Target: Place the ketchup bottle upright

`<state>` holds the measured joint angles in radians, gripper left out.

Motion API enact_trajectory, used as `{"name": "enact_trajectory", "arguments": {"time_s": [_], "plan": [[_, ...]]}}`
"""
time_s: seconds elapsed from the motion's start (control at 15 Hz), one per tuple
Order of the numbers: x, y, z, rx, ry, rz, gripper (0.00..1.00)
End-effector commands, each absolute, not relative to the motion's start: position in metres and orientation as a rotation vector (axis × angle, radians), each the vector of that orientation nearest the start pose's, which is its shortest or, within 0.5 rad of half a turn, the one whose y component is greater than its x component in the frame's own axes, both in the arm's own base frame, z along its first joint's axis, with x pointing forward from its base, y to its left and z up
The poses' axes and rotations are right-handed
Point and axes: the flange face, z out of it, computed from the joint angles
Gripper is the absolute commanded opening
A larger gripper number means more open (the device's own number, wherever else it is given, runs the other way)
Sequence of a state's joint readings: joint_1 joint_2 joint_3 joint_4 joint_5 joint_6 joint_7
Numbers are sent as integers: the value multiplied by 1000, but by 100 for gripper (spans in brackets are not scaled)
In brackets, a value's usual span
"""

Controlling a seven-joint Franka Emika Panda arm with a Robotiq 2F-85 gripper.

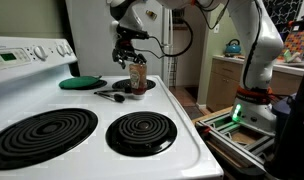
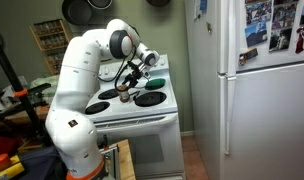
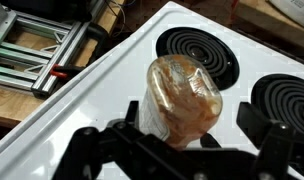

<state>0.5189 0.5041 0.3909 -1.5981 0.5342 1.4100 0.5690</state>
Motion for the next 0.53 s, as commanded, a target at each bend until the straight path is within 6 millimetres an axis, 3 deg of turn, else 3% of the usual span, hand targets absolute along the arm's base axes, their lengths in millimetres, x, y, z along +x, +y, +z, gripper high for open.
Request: {"name": "enact_trajectory", "arguments": {"time_s": [0.0, 0.27, 0.33, 0.4, 0.47], "plan": [[347, 507, 345, -2678, -318, 1498, 100], [344, 501, 335, -2682, -347, 1591, 100], [343, 499, 333, -2677, -354, 1609, 96], [342, 499, 331, -2677, -357, 1618, 89], [341, 499, 329, -2686, -360, 1618, 70]]}}
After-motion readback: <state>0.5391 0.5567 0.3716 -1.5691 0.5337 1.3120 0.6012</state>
